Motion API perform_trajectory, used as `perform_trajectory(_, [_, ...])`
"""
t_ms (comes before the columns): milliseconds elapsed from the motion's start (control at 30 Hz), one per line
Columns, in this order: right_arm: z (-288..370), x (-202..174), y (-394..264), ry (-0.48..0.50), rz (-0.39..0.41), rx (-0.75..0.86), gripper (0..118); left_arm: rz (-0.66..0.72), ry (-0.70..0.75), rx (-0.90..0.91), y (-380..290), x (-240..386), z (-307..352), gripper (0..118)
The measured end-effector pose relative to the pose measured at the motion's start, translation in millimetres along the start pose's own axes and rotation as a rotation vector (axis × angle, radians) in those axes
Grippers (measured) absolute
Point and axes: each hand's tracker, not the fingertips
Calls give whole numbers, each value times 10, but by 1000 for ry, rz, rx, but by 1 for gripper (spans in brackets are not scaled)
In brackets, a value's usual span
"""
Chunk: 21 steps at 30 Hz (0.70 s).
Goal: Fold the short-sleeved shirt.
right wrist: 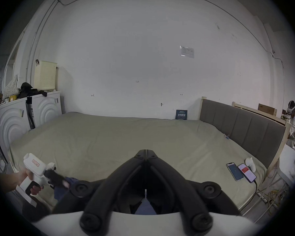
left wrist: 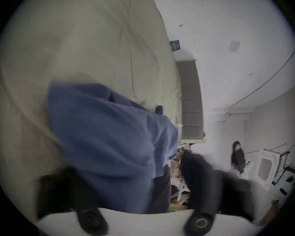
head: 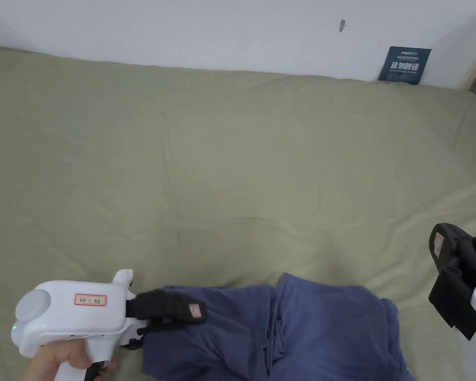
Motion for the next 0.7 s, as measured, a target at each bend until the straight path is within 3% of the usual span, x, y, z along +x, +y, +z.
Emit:
perform_trajectory(33, [15,14,5,-2,0,0,1,-18,93,1,-14,-11,-48,9])
perform_trajectory(267, [130,84,89,-1,6,37,1,-49,106,100,-136,154,682,9])
perform_trajectory(500, [90,38,163,26,-21,101,1,-188,478,267,-329,537,1756,9])
perform_trajectory(700, [61,11,204,45,-27,120,1,-305,638,209,-382,1110,1420,9])
